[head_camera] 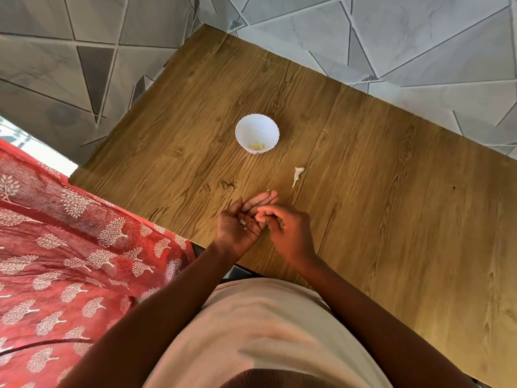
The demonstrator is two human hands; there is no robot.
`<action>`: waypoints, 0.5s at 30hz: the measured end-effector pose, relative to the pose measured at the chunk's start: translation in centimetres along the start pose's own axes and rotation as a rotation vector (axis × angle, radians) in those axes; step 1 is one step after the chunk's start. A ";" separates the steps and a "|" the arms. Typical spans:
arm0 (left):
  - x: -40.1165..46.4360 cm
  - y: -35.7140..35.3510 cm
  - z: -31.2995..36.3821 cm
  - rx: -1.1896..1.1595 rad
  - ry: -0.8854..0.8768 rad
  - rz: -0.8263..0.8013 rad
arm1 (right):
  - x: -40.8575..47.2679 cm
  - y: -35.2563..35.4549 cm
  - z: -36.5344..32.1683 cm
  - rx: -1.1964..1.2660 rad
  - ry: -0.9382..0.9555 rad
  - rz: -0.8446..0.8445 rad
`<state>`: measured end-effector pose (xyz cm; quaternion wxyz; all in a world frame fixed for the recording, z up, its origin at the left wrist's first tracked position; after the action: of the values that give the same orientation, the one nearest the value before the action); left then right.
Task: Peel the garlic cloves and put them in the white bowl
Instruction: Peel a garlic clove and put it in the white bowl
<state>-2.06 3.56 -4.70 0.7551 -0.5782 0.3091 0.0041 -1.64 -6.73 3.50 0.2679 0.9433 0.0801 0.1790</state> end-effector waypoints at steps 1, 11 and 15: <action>0.1 0.0 -0.1 -0.004 0.002 -0.006 | 0.0 -0.2 -0.4 -0.030 0.059 -0.019; 0.5 -0.3 -1.3 0.124 0.074 -0.039 | 0.7 -0.4 -0.6 -0.082 0.097 -0.034; -0.1 -0.6 -1.4 0.105 0.073 -0.015 | 0.7 -0.6 -0.7 -0.100 0.083 -0.068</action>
<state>-2.56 2.21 -4.30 0.7726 -0.5400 0.3316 -0.0388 -1.28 -5.74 3.93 0.3171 0.9172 0.1142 0.2125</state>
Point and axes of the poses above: each hand's wrist, its own x-axis towards the middle knuckle, its own y-axis out of the back of the hand, z = x × y, the point moved 7 cm from there along x, towards the middle knuckle, and after that the axes turned 1 degree about y, right-handed, at the moved point
